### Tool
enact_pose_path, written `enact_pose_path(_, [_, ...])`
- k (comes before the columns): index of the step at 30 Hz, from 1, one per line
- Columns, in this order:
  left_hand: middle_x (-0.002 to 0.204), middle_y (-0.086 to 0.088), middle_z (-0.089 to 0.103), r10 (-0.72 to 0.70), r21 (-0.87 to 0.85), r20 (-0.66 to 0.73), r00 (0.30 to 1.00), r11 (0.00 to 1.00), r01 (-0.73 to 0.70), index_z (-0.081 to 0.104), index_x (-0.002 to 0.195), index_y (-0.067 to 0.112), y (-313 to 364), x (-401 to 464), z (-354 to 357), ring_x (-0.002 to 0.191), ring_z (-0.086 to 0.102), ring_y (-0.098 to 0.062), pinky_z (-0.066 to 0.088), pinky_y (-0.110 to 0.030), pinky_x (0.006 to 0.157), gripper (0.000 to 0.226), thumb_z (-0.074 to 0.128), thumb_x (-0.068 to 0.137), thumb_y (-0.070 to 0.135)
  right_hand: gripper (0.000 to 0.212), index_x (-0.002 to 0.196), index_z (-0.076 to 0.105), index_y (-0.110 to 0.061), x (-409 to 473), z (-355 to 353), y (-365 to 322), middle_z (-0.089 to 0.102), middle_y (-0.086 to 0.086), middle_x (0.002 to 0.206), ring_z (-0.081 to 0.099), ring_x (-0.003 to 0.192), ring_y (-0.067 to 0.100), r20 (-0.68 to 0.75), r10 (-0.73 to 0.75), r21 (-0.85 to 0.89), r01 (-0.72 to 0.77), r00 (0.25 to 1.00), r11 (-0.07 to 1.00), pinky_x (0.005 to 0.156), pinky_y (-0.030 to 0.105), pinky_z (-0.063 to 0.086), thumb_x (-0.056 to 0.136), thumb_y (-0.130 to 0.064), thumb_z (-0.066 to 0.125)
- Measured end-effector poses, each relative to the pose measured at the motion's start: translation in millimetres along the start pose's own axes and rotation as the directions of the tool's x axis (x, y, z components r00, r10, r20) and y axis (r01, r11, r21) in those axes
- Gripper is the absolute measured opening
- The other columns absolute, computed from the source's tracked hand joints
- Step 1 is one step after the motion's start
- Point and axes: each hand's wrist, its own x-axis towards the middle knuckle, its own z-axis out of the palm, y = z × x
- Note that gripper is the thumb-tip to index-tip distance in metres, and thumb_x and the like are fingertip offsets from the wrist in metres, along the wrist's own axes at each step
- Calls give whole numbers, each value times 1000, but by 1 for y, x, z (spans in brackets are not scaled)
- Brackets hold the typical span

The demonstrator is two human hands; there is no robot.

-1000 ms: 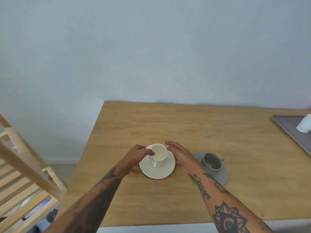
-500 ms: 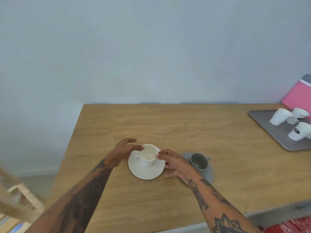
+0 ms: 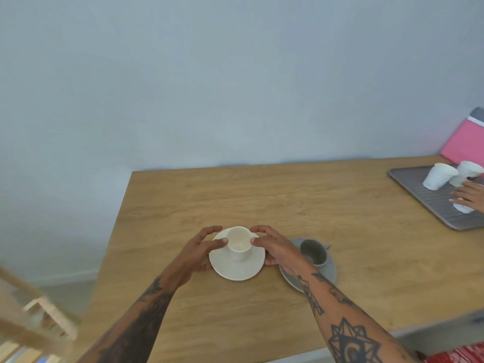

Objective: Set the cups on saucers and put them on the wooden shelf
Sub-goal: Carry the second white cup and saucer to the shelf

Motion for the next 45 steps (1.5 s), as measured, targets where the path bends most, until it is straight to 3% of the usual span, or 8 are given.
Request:
enact_pose_path(3, [114,-2,74,14,7,-41,999,1000,-14,68,116,39,1,-2,8,86,70,-14,57,-25,63,31,75,86,31,20,105,71,-39,0,4,3,68,-1,107,68,87,7,9,-23,21,22,1000,1000,66,24,56,87,-31,73])
enact_pose_path(6, [111,-4,75,21,-21,-56,998,1000,-22,72,113,34,-2,0,8,78,72,-11,56,-23,55,28,75,86,27,20,104,72,-41,1,5,6,70,5,111,67,93,12,5,-33,34,32,999,999,75,30,57,86,-32,74])
enact_pose_path(12, [99,-3,74,38,-30,-81,996,999,-41,74,109,34,-1,-3,9,59,72,-3,53,-21,48,25,76,86,24,24,110,71,-36,-2,7,4,72,2,109,67,92,13,-5,-59,9,59,998,998,74,31,55,86,-32,74])
enact_pose_path(20, [120,-1,70,136,-1,-129,982,991,-137,72,113,37,51,-45,7,108,67,-23,54,-30,70,28,74,86,28,24,110,70,-38,-30,3,-53,73,-1,110,69,90,13,29,-157,-69,159,987,985,70,29,56,87,-35,71])
enact_pose_path(24, [122,-3,70,214,44,-175,961,977,-210,72,112,37,88,-86,7,116,64,-27,53,-33,75,28,74,86,29,25,113,68,-38,-60,0,-93,71,-6,103,67,87,11,85,-249,-97,256,965,962,76,32,56,88,-36,70])
enact_pose_path(33, [114,3,70,340,101,-378,861,940,-327,73,105,43,116,-214,16,101,66,-20,53,-34,71,24,75,84,33,26,113,68,-36,-152,13,-148,68,-7,104,65,87,13,286,-407,-124,455,867,882,71,32,55,87,-37,69])
enact_pose_path(41, [82,3,70,280,50,-628,726,946,-321,75,103,44,52,-345,-8,82,63,-20,55,-38,74,24,78,82,32,28,115,68,-37,-232,96,-131,69,-1,125,65,92,16,537,-397,-128,537,744,834,72,32,53,87,-37,69])
enact_pose_path(45, [92,-1,68,212,16,-740,639,954,-298,72,108,40,4,-420,-26,83,65,-20,54,-34,69,26,75,85,28,28,116,67,-36,-268,166,-105,68,-2,121,63,97,18,667,-347,-129,561,659,817,77,36,53,88,-36,68])
